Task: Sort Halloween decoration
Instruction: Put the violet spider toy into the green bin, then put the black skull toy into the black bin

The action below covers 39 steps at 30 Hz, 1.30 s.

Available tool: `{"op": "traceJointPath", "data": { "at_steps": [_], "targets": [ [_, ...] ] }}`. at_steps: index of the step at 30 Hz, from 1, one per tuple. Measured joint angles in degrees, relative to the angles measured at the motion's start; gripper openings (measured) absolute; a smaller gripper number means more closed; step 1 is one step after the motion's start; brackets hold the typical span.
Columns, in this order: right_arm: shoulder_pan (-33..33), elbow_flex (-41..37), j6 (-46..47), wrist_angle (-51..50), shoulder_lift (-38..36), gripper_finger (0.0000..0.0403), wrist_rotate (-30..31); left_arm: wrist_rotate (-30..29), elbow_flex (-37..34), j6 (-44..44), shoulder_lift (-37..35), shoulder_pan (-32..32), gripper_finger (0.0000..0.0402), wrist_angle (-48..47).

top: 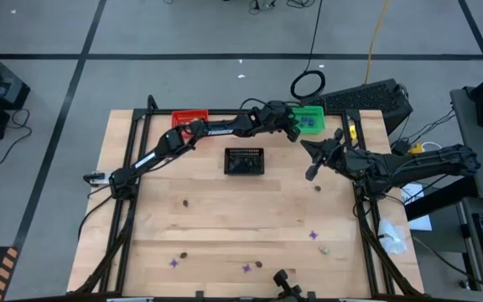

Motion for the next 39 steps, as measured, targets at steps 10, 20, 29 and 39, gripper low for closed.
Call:
{"op": "traceJointPath", "data": {
  "at_steps": [10, 20, 29, 39],
  "targets": [
    [0.0, 0.0, 0.0, -0.02, 0.0, 0.0, -0.18, -0.26, -0.05, -0.39, 0.59, 0.02, 0.0033, 0.06],
    [0.0, 0.0, -0.29, -0.04, 0.0, 0.0, -0.22, -0.32, -0.07, -0.32, 0.48, 0.02, 0.0092, 1.51],
    [1.2, 0.0, 0.11, -2.94, -0.33, 0.0, -0.39, -0.77, 0.01, 13.24, -5.3, -3.05, 0.0061, -1.37],
    [5.63, 0.0, 0.68, -6.76, -4.28, 0.0, -0.22, -2.34, -6.46, 14.8, -5.29, -9.99, 0.0001, 7.93]
  ]
}}
